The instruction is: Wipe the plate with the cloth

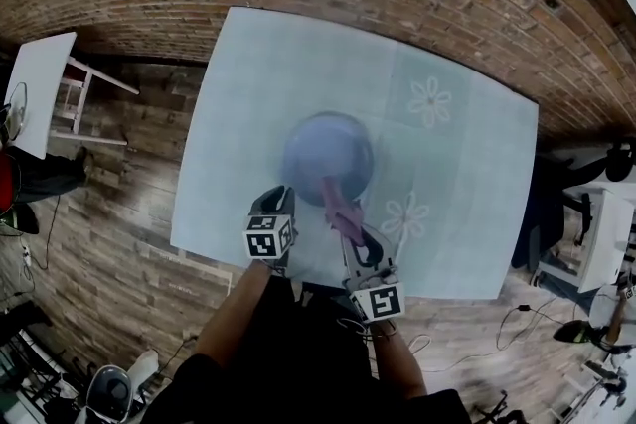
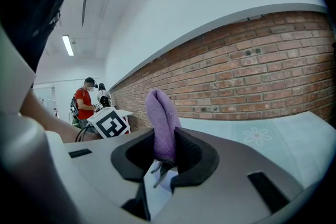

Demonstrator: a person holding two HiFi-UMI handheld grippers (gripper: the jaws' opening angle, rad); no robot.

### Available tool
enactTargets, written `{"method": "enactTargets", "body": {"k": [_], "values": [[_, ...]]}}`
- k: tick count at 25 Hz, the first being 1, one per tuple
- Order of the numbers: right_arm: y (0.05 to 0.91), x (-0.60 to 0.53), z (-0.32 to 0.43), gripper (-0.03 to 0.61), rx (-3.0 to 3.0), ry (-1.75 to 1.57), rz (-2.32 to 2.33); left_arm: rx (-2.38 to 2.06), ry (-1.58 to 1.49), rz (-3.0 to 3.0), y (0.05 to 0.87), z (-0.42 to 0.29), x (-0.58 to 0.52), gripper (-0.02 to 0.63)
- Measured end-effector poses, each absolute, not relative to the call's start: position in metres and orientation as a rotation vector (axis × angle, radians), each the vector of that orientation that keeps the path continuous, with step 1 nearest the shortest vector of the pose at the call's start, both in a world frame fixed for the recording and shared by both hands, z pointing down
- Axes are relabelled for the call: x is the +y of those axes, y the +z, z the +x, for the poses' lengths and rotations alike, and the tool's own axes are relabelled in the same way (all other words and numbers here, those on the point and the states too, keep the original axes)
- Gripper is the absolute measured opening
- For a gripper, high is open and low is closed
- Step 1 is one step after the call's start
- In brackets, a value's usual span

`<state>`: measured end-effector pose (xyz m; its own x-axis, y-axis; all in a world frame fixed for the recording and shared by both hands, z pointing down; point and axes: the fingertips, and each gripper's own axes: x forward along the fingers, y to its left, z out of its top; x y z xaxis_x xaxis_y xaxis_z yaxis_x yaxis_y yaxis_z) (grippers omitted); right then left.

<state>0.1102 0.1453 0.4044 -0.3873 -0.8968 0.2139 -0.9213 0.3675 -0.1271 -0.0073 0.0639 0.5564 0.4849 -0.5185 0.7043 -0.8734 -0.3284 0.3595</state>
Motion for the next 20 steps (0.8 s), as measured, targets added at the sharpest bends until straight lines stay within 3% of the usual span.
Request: {"method": "enactTargets", "body": {"k": [2, 3, 13, 20], "values": [[0.411, 0.139, 0.109, 0.091, -2.499, 0.379, 1.686, -1.121, 0.645, 1.968, 0.572, -0.009, 0.058, 0.155], [0.414, 0.135, 0.108, 0.091, -2.497, 0.396, 1.698, -1.111, 0.655, 1.956, 0.578, -0.01, 0.055, 0.163], [0.438, 0.106, 0.099, 0.091, -2.462, 0.493, 1.734, -1.04, 0.754, 1.868, 0.639, 0.0, 0.033, 0.167], [0.452, 0.101, 0.099, 0.091, -2.451, 0.505, 1.705, -1.014, 0.787, 1.889, 0.652, -0.003, 0.027, 0.096]]}}
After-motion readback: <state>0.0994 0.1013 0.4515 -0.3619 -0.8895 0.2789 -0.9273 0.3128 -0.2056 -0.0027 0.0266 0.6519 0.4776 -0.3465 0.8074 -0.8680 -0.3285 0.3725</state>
